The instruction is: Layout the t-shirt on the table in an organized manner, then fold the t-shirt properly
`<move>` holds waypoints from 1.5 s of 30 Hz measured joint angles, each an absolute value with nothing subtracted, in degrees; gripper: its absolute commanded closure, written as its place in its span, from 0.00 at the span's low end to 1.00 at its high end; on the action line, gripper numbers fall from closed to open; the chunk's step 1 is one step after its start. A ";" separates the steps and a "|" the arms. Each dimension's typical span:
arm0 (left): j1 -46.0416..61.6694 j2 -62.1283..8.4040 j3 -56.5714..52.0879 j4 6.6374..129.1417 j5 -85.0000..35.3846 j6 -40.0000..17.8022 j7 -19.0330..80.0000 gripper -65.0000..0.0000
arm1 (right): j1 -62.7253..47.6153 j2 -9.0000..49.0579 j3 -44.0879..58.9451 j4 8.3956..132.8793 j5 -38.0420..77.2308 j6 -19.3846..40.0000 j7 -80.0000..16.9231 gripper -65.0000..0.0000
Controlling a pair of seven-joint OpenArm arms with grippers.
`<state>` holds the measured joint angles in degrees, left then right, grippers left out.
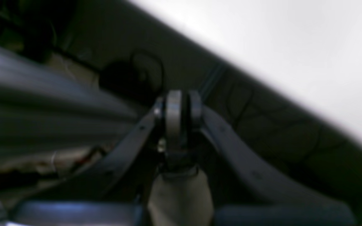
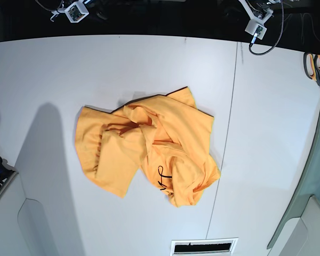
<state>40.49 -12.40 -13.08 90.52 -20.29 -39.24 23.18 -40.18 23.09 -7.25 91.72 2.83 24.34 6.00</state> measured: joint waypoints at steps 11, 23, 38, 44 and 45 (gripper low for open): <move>40.25 -19.70 -18.74 102.83 -30.28 -34.98 28.16 0.43 | -28.75 23.07 -5.76 99.70 9.08 24.69 -1.04 0.93; 23.86 -22.22 -12.49 99.22 -34.00 -33.32 30.83 0.43 | -7.86 12.99 -5.69 96.38 11.62 22.83 -10.66 0.65; 0.56 -17.89 -1.89 75.31 -29.65 -32.16 29.58 0.35 | 8.23 2.31 -5.65 71.05 8.71 24.88 -10.83 0.65; -2.92 -15.84 -1.98 68.88 -29.65 -32.16 28.40 0.35 | 8.40 0.80 -5.87 70.11 8.80 26.22 -10.81 0.65; -3.03 -15.33 -1.93 68.47 -29.67 -32.18 28.38 0.35 | 8.40 0.80 -5.85 70.11 8.82 26.22 -10.79 0.65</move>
